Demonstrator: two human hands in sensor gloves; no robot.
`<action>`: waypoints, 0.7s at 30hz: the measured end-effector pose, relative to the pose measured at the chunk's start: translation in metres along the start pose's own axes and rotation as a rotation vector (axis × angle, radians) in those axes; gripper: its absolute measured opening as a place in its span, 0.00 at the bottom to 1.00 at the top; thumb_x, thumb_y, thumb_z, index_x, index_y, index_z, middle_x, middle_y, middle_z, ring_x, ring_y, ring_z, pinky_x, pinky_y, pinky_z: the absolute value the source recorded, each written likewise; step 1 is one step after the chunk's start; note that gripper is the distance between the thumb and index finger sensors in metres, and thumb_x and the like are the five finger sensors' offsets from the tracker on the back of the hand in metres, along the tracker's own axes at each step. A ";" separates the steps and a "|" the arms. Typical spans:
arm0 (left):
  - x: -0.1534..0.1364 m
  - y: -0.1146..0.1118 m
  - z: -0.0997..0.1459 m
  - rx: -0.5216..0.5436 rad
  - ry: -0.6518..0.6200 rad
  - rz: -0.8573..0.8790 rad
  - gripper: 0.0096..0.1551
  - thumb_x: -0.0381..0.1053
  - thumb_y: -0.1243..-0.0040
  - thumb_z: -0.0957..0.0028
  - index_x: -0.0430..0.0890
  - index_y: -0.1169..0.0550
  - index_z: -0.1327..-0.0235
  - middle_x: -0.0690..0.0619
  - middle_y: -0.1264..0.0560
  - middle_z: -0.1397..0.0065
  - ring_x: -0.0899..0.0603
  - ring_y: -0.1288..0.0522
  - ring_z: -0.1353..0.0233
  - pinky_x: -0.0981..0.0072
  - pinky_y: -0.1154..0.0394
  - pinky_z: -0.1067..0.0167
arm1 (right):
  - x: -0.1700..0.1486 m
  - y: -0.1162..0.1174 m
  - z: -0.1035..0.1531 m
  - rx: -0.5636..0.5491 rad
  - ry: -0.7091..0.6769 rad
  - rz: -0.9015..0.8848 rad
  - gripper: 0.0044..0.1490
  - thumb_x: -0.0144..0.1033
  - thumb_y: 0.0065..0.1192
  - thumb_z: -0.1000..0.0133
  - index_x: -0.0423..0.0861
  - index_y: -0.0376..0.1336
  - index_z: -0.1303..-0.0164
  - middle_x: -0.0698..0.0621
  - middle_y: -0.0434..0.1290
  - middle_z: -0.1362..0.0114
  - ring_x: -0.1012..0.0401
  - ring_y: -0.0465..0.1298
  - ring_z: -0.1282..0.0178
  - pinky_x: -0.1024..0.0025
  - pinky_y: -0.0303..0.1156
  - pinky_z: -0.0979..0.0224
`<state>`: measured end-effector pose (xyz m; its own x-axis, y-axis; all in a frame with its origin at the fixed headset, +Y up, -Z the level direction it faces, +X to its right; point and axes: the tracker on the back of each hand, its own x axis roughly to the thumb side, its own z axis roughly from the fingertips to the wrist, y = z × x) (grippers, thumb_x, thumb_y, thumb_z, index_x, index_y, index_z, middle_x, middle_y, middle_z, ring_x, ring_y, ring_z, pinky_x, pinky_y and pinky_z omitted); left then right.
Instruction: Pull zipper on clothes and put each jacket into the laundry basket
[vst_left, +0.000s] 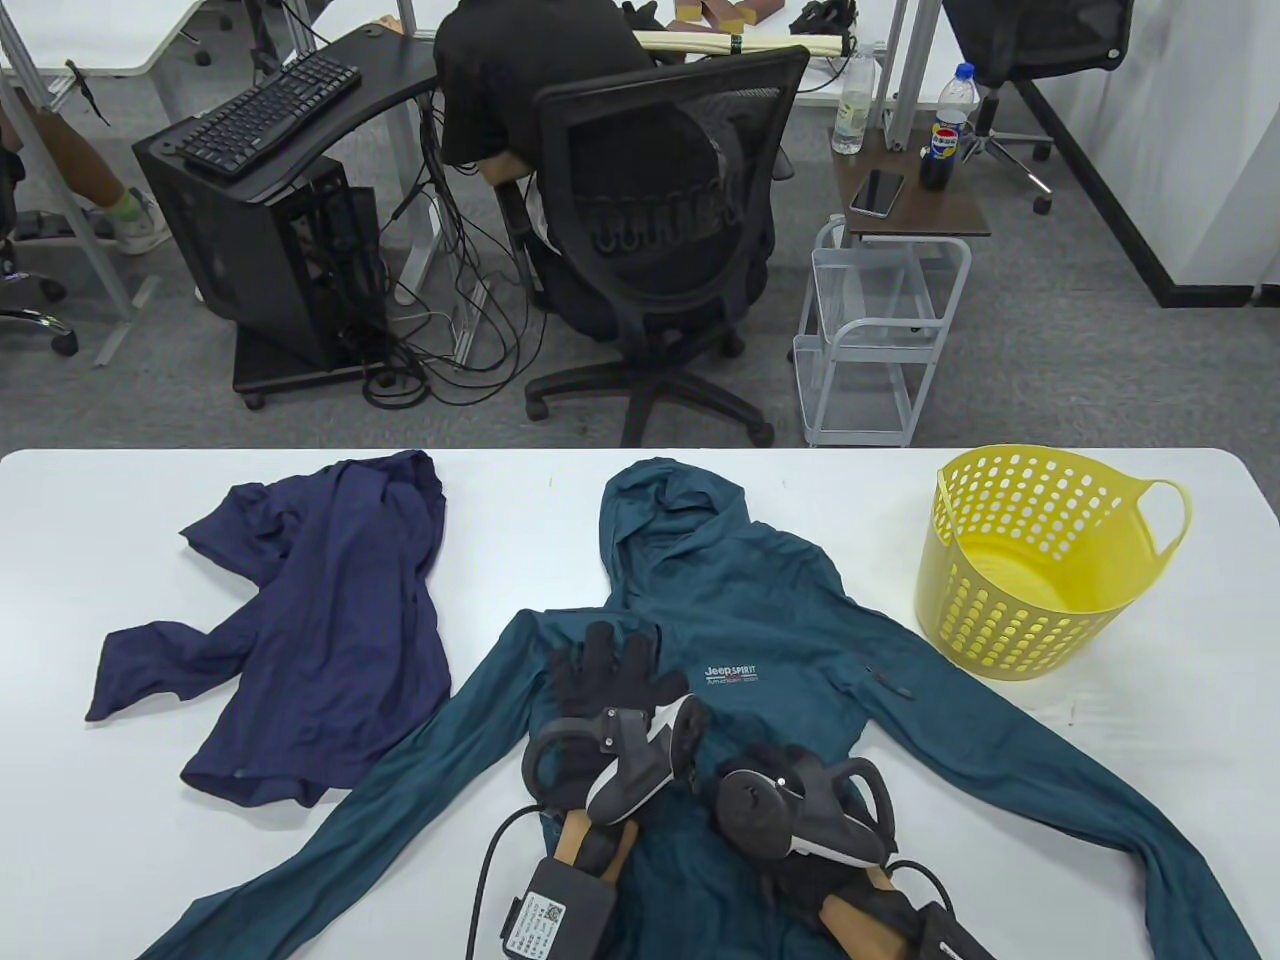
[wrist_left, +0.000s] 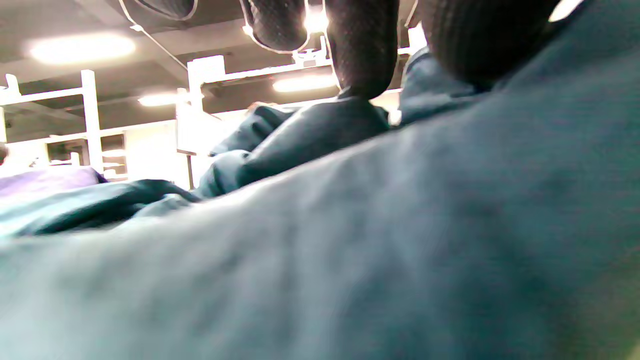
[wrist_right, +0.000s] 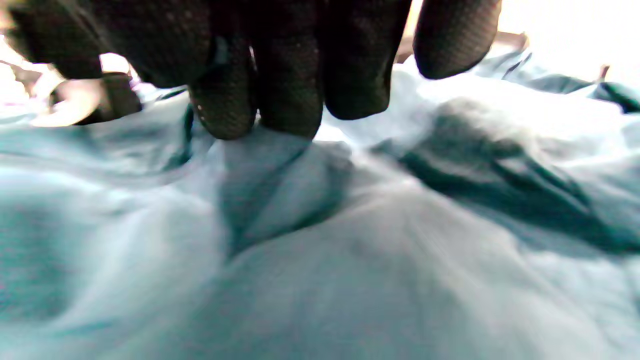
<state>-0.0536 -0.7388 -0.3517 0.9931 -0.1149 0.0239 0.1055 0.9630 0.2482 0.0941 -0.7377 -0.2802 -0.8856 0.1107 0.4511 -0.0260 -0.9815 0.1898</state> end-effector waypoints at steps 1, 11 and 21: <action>-0.002 -0.002 -0.001 -0.032 -0.002 0.002 0.21 0.59 0.39 0.60 0.77 0.17 0.55 0.66 0.29 0.22 0.42 0.41 0.18 0.31 0.46 0.28 | 0.002 0.000 0.002 0.029 -0.004 -0.022 0.27 0.50 0.62 0.45 0.54 0.70 0.36 0.52 0.77 0.25 0.48 0.73 0.24 0.41 0.64 0.24; -0.013 0.009 0.002 -0.065 0.025 0.069 0.25 0.58 0.41 0.57 0.77 0.22 0.46 0.64 0.31 0.20 0.41 0.42 0.18 0.30 0.46 0.28 | -0.015 0.018 -0.011 0.085 0.080 -0.086 0.27 0.50 0.62 0.44 0.57 0.69 0.35 0.53 0.71 0.19 0.46 0.72 0.22 0.43 0.66 0.24; 0.045 0.016 0.012 -0.337 -0.307 0.157 0.29 0.53 0.42 0.54 0.81 0.29 0.41 0.64 0.45 0.14 0.40 0.58 0.16 0.30 0.54 0.26 | -0.072 0.019 -0.019 -0.104 0.250 -0.262 0.28 0.46 0.61 0.44 0.55 0.67 0.33 0.51 0.72 0.19 0.45 0.71 0.22 0.41 0.64 0.24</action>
<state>-0.0083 -0.7315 -0.3356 0.9426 0.0206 0.3332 0.0165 0.9940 -0.1082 0.1487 -0.7672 -0.3253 -0.9283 0.3309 0.1695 -0.3021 -0.9371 0.1748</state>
